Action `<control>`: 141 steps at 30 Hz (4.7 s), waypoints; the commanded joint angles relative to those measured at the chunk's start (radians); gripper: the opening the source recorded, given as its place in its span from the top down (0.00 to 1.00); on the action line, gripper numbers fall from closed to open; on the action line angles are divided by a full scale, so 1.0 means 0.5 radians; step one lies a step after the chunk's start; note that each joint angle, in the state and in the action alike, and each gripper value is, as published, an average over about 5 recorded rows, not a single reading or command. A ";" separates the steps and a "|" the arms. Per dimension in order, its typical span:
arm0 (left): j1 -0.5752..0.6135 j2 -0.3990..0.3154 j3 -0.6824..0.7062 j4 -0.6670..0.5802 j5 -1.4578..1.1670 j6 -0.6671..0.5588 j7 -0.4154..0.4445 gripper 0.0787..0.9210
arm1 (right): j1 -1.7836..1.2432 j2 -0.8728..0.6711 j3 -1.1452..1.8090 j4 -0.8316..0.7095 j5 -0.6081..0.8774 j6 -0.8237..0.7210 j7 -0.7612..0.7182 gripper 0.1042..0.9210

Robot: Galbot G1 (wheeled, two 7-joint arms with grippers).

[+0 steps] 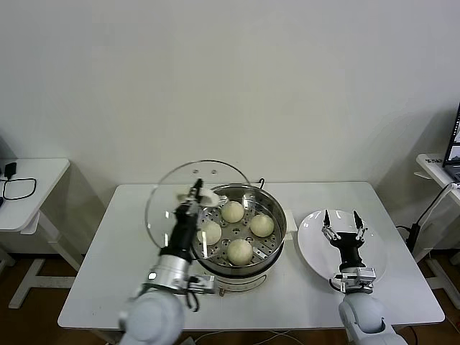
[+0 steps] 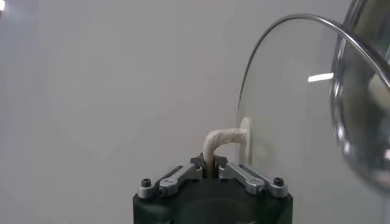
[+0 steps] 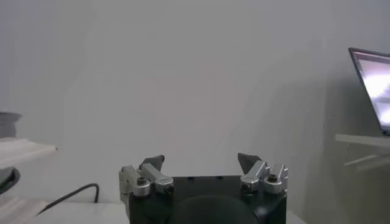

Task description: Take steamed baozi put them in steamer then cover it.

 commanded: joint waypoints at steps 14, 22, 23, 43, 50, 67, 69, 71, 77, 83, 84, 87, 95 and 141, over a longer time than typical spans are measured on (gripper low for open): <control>-0.278 -0.434 0.471 0.494 0.430 0.389 0.242 0.86 | 0.046 0.052 0.043 -0.107 -0.058 0.000 -0.003 0.12; -0.296 -0.503 0.412 0.624 0.423 0.406 0.116 0.86 | 0.061 0.068 0.041 -0.129 -0.076 0.002 -0.002 0.12; -0.296 -0.508 0.404 0.631 0.423 0.408 0.116 0.86 | 0.063 0.069 0.040 -0.131 -0.078 0.002 -0.003 0.12; -0.258 -0.495 0.369 0.694 0.533 0.365 0.170 0.86 | 0.102 0.072 0.030 -0.174 -0.081 0.010 -0.008 0.12; -0.252 -0.496 0.366 0.700 0.585 0.345 0.189 0.86 | 0.108 0.079 0.030 -0.184 -0.082 0.013 -0.010 0.12; -0.234 -0.504 0.368 0.706 0.652 0.310 0.231 0.86 | 0.118 0.086 0.030 -0.187 -0.087 0.018 -0.009 0.12; -0.228 -0.507 0.368 0.708 0.674 0.303 0.246 0.86 | 0.120 0.088 0.031 -0.188 -0.090 0.019 -0.009 0.12; -0.224 -0.507 0.370 0.709 0.683 0.298 0.249 0.86 | 0.122 0.090 0.030 -0.188 -0.091 0.020 -0.008 0.12; -0.231 -0.511 0.366 0.725 0.687 0.290 0.237 0.86 | 0.122 0.093 0.031 -0.191 -0.090 0.021 -0.008 0.12; -0.232 -0.509 0.356 0.736 0.701 0.273 0.243 0.86 | 0.122 0.092 0.035 -0.191 -0.088 0.022 -0.007 0.12; -0.231 -0.509 0.355 0.735 0.704 0.269 0.248 0.86 | 0.122 0.093 0.034 -0.191 -0.089 0.022 -0.007 0.12; -0.228 -0.512 0.352 0.729 0.710 0.262 0.260 0.86 | 0.123 0.095 0.032 -0.191 -0.090 0.022 -0.007 0.12; -0.214 -0.509 0.361 0.679 0.706 0.266 0.265 0.71 | 0.116 0.100 0.031 -0.193 -0.095 0.024 -0.009 0.12; 0.185 0.147 -1.138 0.795 -3.213 -0.835 -0.342 0.12 | -0.251 -0.008 0.058 0.236 0.283 -0.175 -0.219 0.12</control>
